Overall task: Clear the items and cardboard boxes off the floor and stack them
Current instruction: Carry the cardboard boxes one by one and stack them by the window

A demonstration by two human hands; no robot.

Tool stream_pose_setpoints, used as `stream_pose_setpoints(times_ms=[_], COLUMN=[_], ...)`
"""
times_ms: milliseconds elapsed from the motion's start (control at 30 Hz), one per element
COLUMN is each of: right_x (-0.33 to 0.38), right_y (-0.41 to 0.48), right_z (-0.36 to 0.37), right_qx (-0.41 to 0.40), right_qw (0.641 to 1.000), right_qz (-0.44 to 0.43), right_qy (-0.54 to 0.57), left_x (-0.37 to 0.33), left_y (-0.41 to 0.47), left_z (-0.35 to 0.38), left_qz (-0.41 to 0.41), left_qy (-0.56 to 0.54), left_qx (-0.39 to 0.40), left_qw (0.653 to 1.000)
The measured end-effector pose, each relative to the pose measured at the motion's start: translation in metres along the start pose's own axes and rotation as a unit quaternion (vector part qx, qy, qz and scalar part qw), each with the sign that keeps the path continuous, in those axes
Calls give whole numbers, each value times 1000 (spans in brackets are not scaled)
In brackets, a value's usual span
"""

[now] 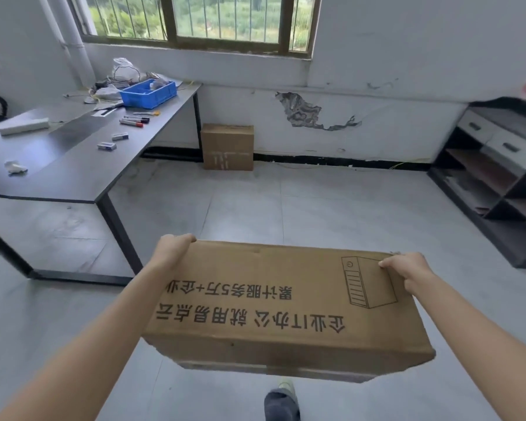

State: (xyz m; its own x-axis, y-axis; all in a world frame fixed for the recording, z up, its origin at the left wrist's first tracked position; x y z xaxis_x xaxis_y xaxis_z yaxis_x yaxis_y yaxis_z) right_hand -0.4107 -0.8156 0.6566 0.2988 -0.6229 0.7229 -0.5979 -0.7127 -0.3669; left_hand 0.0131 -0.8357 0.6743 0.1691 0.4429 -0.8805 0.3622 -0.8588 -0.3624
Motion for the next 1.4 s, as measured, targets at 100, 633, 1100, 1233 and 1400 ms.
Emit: stream_pose_setpoints(times_ms=[100,633,1100,1233,1400], right_x=[30,187,358,378,426], right_y=[57,267,420,452,512], right_z=[11,101,215,234,266], right_qx=[19,77,31,33,50], right_qw=[1000,996,999,999,998], right_qz=[2,-36,-28,-30,-48], right_qy=[-2,14,-26,-13,-7], left_x=[-26,-113,-210,-223,-247], left_y=[39,250,508,557,618], left_z=[31,115,138,149,172], left_qz=[-18,-23,-7,23,32], left_qy=[1,-36,-17,-31,-50], left_qx=[0,-76,-103,-114,-156], left_qw=[1000,996,995,993,986])
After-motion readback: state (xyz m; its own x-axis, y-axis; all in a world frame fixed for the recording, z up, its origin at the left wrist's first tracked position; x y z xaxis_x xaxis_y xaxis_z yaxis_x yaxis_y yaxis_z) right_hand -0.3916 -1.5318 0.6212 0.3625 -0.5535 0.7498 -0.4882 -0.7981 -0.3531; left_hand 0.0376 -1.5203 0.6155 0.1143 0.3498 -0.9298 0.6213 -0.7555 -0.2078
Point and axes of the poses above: each hand's wrist, its own y-axis towards the middle knuckle, its own z-axis out of the palm, x = y × z, the point moved 3 cm from there along y, towards the middle knuckle, and after that the axes turned 10 degrees about -y, right-handed, at the moved point
